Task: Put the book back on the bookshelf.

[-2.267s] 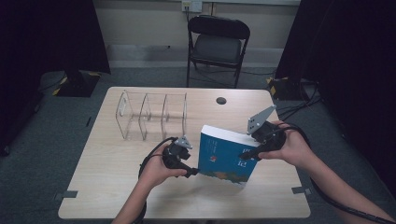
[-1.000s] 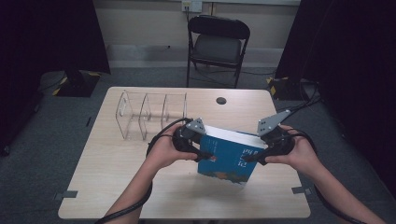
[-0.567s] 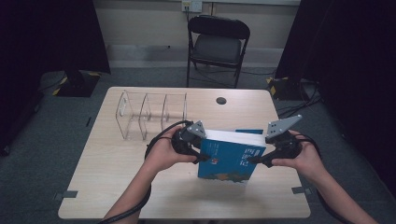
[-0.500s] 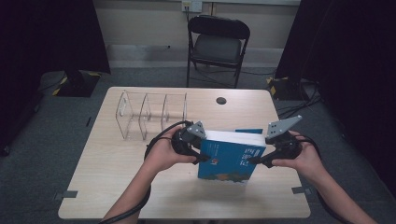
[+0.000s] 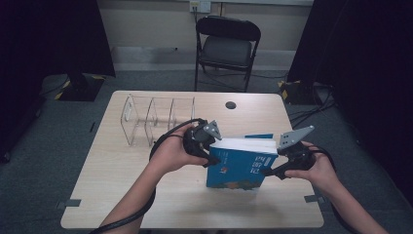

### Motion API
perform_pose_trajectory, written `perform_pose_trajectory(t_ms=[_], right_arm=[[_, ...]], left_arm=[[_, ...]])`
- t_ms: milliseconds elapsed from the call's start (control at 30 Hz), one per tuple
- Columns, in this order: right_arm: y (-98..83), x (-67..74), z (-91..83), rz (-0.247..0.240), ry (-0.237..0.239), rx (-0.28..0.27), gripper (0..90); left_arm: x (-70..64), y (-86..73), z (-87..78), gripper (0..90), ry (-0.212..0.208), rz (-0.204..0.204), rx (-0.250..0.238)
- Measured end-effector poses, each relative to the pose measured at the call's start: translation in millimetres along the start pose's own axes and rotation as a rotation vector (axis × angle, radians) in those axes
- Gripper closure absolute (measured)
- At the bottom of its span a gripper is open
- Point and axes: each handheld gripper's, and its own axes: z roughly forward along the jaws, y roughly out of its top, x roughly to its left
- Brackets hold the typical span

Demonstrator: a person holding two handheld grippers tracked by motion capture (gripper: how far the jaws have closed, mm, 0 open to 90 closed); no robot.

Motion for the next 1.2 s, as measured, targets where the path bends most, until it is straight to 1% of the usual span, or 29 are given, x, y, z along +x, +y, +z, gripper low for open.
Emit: perform_pose_trajectory(t_ms=[33, 100, 167, 200, 233, 300, 333, 367, 433, 533, 567, 600, 633, 667, 700, 800, 833, 900, 933, 1033, 1100, 1167, 1200], right_arm=[[-0.9, -0.2, 0.5, 0.001, -0.004, -0.003, 36.4], [-2.5, -0.1, 1.9, 0.009, 0.004, -0.012, 36.3], [-3.6, -0.1, 3.3, 0.011, 0.002, -0.013, 36.1], [-4.1, -0.2, 4.2, 0.013, 0.0, -0.013, 36.1], [-4.6, -0.7, 5.2, 0.013, -0.005, -0.011, 36.1], [-5.1, -1.0, 7.6, 0.018, -0.015, -0.015, 36.3], [-5.1, -1.4, 8.7, 0.017, -0.021, -0.021, 36.3], [-5.1, -1.7, 9.5, 0.018, -0.016, -0.023, 36.0], [-4.6, -2.4, 10.7, 0.015, -0.021, -0.024, 35.9], [-4.3, -2.4, 10.7, 0.02, -0.017, -0.029, 35.9], [-5.0, -2.1, 10.5, 0.02, -0.017, -0.031, 36.1], [-5.0, -2.1, 10.5, 0.02, -0.017, -0.031, 36.1], [-5.4, -1.9, 10.4, 0.024, -0.016, -0.03, 36.1], [-6.0, -2.0, 10.7, 0.027, -0.011, -0.031, 36.1], [-6.4, -2.1, 10.9, 0.027, -0.011, -0.032, 36.1], [-7.4, -2.6, 12.8, 0.025, -0.01, -0.032, 35.9], [-7.6, -2.4, 13.3, 0.028, -0.007, -0.033, 35.9], [-7.9, -2.3, 13.4, 0.029, -0.01, -0.037, 35.9], [-8.1, -2.2, 13.4, 0.028, -0.008, -0.038, 35.9], [-9.5, -2.8, 13.2, 0.028, -0.005, -0.044, 35.9], [-10.3, -3.0, 12.9, 0.029, -0.008, -0.048, 36.0], [-10.6, -3.5, 13.4, 0.029, -0.001, -0.054, 36.0], [-10.7, -3.5, 13.4, 0.029, 0.0, -0.054, 35.9]], left_arm=[[0.3, 0.3, -0.2, 51.0, -0.002, 0.006, 0.005], [0.8, 1.1, -1.5, 52.4, -0.007, 0.014, 0.026], [-0.1, 1.3, -2.7, 54.0, -0.017, 0.004, 0.035], [-0.7, 1.4, -3.6, 55.4, -0.026, -0.007, 0.039], [-0.4, 1.5, -4.8, 56.7, -0.039, -0.01, 0.049], [-3.9, 0.9, -6.6, 59.1, -0.054, -0.018, 0.054], [-5.0, 0.8, -7.1, 59.8, -0.056, -0.017, 0.061], [-7.0, 0.6, -7.8, 60.1, -0.054, -0.023, 0.061], [-7.6, -0.1, -7.6, 60.0, -0.049, -0.033, 0.054], [-7.5, 2.1, -8.3, 59.0, -0.053, -0.038, 0.062], [-7.8, 5.4, -10.3, 55.1, -0.069, -0.052, 0.053], [-7.8, 5.4, -10.3, 52.5, -0.069, -0.052, 0.053], [-7.8, 8.1, -12.1, 52.5, -0.076, -0.053, 0.068], [-9.1, 10.4, -13.0, 51.0, -0.068, -0.046, 0.08], [-10.1, 13.1, -14.1, 51.3, -0.058, -0.03, 0.091], [-12.2, 20.1, -16.5, 51.3, -0.037, -0.027, 0.108], [-12.0, 21.8, -17.1, 51.6, -0.039, -0.022, 0.11], [-12.3, 26.0, -17.7, 52.1, -0.028, -0.014, 0.125], [-12.8, 27.5, -17.5, 52.2, -0.025, -0.015, 0.122], [-13.4, 33.5, -16.9, 51.6, -0.02, -0.002, 0.131], [-14.4, 36.0, -14.6, 51.5, -0.022, -0.01, 0.139], [-14.3, 38.8, -11.0, 50.9, -0.024, 0.001, 0.15], [-15.0, 40.3, -8.2, 50.1, -0.028, -0.001, 0.157]])
